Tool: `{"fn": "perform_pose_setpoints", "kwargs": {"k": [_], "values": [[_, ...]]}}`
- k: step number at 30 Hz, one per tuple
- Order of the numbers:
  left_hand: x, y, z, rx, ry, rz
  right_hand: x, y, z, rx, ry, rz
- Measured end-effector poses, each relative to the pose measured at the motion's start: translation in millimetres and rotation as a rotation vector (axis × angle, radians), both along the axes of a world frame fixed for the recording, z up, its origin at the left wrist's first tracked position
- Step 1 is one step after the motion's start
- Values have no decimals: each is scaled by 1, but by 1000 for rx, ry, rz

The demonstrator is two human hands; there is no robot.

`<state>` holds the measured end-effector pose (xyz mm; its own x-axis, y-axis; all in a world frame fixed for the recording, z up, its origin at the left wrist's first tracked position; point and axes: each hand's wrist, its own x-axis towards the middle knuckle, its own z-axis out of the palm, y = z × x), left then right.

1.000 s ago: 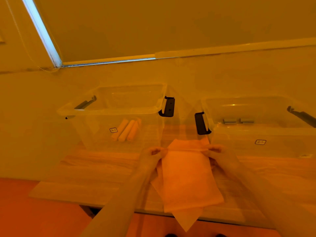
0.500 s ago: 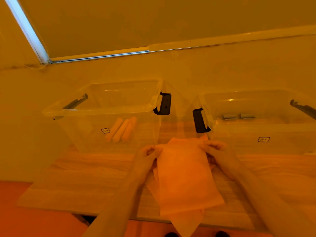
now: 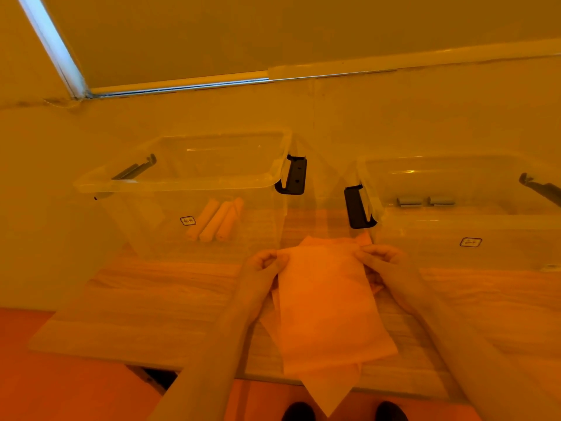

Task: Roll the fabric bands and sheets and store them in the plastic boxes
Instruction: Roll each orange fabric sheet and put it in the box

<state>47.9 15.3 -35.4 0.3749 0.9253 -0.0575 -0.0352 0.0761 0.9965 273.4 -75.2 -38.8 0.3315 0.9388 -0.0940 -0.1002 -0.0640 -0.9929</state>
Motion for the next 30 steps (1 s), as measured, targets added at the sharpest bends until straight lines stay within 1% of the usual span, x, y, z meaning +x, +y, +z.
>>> {"fn": "perform_pose_setpoints", "kwargs": {"k": [4, 9, 15, 19, 22, 27, 30], "values": [[1, 0, 0, -7, -22, 4, -2, -1, 2, 29, 39, -4], [0, 3, -1, -30, -41, 9, -1, -1, 1, 30, 31, -39], [-4, 7, -3, -51, -93, 23, -2, -4, 4, 48, 71, -60], [-4, 4, -2, -94, -205, -31, 0, -8, 3, 66, 90, -53], [-4, 2, 1, -129, -252, -28, -1, -9, 3, 67, 87, -52], [-1, 4, 2, -186, -259, 22, -3, -11, 5, 53, 102, -68], [-1, 3, 1, -163, -238, 36, -3, -10, 6, 33, 90, -85]]}}
